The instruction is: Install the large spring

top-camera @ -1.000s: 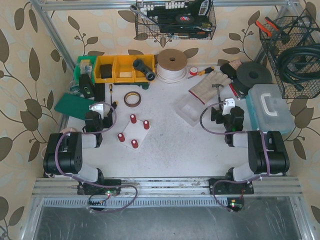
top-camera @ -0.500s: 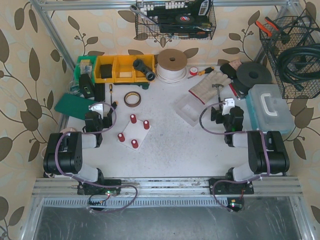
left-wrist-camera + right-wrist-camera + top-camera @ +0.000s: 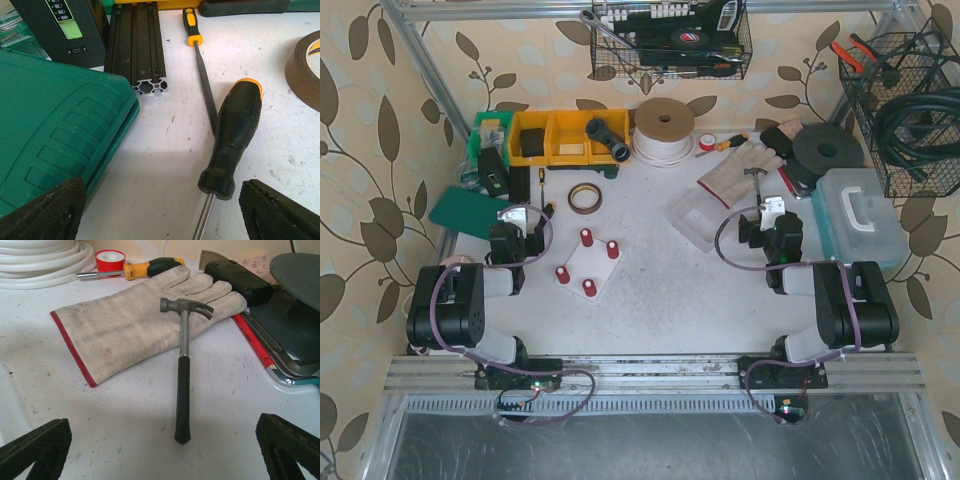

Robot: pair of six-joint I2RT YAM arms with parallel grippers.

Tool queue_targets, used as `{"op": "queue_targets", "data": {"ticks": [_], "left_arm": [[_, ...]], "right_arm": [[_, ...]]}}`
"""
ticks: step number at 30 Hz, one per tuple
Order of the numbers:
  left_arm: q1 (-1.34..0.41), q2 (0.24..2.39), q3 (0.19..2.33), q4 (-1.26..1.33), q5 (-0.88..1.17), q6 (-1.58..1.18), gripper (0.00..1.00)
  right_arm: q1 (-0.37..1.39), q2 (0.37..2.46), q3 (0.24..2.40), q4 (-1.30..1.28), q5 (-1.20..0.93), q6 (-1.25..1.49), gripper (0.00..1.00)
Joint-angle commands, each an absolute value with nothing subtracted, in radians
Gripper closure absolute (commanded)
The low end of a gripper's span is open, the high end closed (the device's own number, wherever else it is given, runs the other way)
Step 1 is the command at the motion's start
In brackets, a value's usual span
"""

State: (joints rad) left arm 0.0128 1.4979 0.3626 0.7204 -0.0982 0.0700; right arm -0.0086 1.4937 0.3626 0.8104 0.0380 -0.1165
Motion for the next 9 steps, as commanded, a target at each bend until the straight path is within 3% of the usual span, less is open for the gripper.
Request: {"op": "queue_targets", "data": {"ticks": [1,9], "left_arm": [[0.012,1.493,0.379,0.752,-0.104,0.059,0.14],[0.011,1.493,0.38,0.752,-0.102,0.058,0.14]], "right_arm": [[-0.007,1.504,0.38,0.817,0.054,-0.126,0.0],[-0.007,1.505,0.38,0.816,0.055,-0.127,0.0]]}}
